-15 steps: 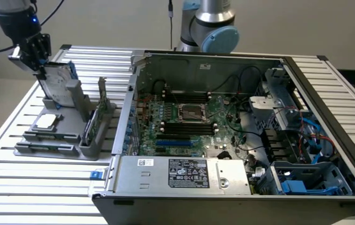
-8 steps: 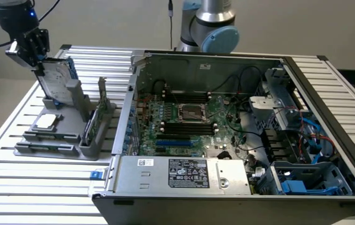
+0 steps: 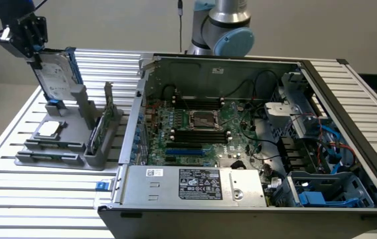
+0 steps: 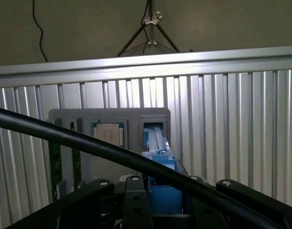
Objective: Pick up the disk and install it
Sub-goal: 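Pick up the disk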
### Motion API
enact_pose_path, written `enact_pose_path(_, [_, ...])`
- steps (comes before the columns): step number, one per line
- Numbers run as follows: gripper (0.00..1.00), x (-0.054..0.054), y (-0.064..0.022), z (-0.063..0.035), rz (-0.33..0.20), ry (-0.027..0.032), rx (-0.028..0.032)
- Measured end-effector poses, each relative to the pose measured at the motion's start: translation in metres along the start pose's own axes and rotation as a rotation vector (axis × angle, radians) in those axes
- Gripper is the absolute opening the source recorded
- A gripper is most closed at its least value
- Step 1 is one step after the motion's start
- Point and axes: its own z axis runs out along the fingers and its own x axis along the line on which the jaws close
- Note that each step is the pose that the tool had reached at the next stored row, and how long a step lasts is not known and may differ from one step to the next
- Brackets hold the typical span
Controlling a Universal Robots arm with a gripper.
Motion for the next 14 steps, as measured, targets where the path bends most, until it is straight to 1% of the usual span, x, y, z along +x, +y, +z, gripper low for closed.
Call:
enact_pose_path(4, [0.33,0.001,-0.0017,-0.0184,0.0,-0.0001,0.0002])
enact_pose_path(6, [0.33,0.001,-0.0041,-0.0276,0.0,0.0,0.0001])
enact_pose_path(11, [0.33,0.001,-0.0135,-0.0503,-0.001,0.0,0.0001])
enact_pose_path(14, [0.33,0.001,-0.021,-0.0639,-0.002,0.0,0.0003])
